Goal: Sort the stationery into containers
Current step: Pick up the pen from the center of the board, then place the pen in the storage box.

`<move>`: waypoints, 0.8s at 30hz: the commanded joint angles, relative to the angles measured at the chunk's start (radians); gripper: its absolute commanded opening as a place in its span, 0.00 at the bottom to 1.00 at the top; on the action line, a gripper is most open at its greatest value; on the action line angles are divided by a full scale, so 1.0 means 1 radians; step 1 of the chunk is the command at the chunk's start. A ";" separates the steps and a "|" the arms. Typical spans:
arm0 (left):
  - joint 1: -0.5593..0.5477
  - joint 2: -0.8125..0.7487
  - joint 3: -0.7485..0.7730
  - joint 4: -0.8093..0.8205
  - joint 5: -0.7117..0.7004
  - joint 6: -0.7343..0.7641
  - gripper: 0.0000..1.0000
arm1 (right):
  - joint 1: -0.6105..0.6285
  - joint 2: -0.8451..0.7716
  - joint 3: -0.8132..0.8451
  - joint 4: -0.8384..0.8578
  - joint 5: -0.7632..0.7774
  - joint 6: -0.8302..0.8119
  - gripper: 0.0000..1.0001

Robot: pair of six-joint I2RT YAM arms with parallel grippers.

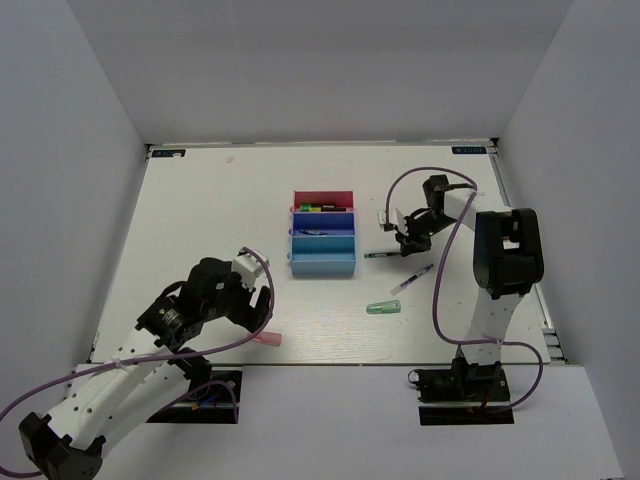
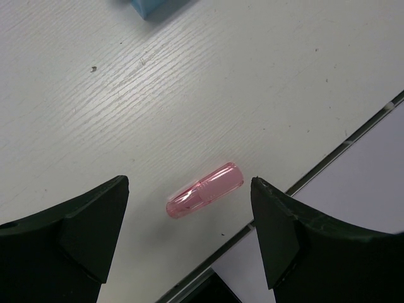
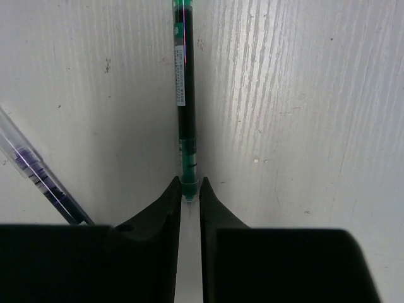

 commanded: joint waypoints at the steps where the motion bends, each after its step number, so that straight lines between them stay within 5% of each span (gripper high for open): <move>1: 0.006 -0.008 -0.014 0.017 0.007 -0.007 0.88 | 0.006 -0.004 -0.015 0.058 0.072 0.065 0.00; 13: 0.007 -0.011 -0.020 0.029 0.018 -0.016 0.88 | 0.059 -0.381 -0.010 0.119 0.009 0.384 0.00; 24: 0.010 0.018 -0.015 0.032 0.030 -0.019 0.88 | 0.275 -0.205 0.223 0.154 0.054 0.426 0.00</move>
